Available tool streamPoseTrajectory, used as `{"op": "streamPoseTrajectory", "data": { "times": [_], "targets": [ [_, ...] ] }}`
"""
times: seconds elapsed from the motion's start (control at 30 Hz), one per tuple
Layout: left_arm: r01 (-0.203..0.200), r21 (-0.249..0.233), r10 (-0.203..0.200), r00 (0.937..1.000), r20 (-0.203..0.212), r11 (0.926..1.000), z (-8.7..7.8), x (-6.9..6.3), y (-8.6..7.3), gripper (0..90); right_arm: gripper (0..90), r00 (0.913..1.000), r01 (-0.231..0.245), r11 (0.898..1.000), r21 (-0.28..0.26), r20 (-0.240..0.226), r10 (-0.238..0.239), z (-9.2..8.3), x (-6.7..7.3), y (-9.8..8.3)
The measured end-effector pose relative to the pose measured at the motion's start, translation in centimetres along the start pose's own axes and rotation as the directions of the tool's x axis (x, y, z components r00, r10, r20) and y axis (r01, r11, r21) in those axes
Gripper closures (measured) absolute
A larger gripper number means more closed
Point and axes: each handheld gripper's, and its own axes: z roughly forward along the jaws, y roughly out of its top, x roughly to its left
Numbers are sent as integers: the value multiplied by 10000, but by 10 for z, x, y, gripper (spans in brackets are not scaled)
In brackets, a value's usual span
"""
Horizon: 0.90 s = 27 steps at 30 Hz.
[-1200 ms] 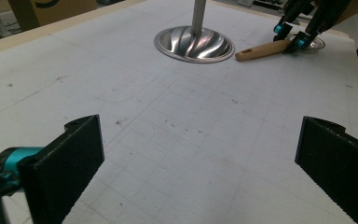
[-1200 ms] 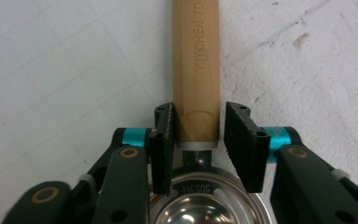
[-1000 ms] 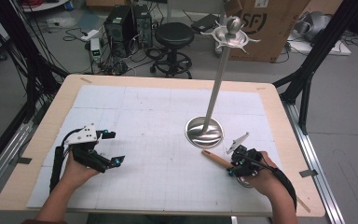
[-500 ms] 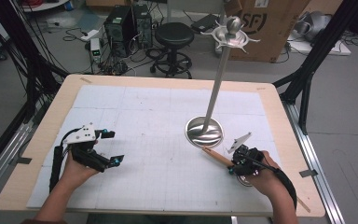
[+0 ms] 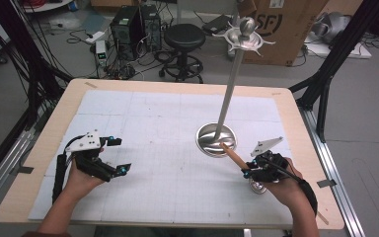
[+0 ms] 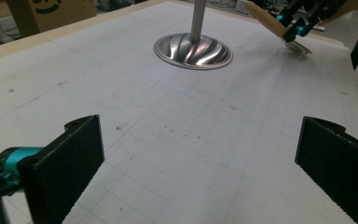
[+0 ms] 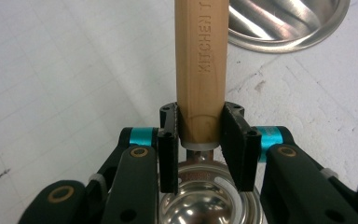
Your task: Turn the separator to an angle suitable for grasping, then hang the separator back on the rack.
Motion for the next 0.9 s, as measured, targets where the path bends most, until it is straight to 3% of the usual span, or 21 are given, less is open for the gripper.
{"op": "streamPoseTrajectory", "data": {
  "times": [0.23, 0.9],
  "targets": [
    [-32, -48, 32, 10000, -47, 10000, -1, 0, 2, 16, 690, 9997, -238, 9981, -570, -113, 232, -9, -3, -3],
    [-62, -211, 61, 10000, -49, 9998, -2, -1, 6, 16, 689, 9996, -223, 9829, -1826, 107, 247, -35, -1, -4]
  ]
}}
